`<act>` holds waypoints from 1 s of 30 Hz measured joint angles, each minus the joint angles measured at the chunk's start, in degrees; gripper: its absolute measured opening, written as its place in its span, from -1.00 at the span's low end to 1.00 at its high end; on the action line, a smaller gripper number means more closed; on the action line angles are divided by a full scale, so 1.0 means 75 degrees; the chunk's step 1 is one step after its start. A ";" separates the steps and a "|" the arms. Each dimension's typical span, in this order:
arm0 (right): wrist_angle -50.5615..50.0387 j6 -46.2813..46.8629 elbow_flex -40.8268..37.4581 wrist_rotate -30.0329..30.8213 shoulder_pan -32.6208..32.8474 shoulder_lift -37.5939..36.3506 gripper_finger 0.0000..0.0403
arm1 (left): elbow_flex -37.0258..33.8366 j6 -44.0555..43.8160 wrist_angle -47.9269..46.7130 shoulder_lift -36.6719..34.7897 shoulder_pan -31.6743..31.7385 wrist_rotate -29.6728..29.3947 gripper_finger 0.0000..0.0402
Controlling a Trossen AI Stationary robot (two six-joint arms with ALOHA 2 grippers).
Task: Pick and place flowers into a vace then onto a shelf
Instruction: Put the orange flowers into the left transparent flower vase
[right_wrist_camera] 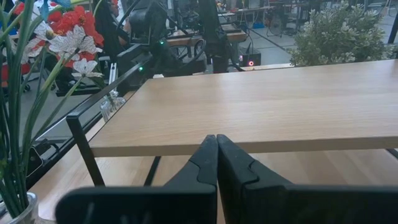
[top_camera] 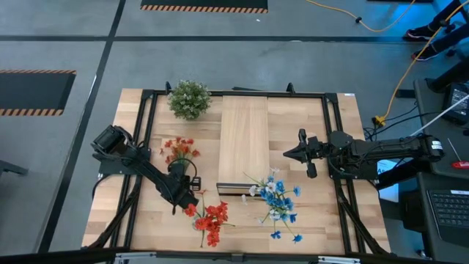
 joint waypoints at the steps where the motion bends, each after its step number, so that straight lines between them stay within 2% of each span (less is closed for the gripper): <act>1: -0.0002 -0.0002 -0.0001 0.0000 0.0001 0.0000 -1.00 | 0.0000 0.0002 -0.0001 0.0000 0.0000 0.0007 -0.55; 11: -0.0003 0.0004 0.0000 0.0000 0.0002 0.0002 -1.00 | -0.0026 -0.0379 -0.0061 -0.0224 0.0006 -0.0039 -0.33; 15: -0.0002 0.0024 -0.0001 0.0000 0.0003 0.0003 -1.00 | -0.0097 -0.0626 -0.0227 -0.0221 0.0048 -0.0487 -0.28; 30: -0.0002 0.0018 0.0001 0.0000 0.0002 0.0000 -1.00 | -0.0405 -0.0667 0.0295 -0.0277 0.0209 -0.0579 -0.29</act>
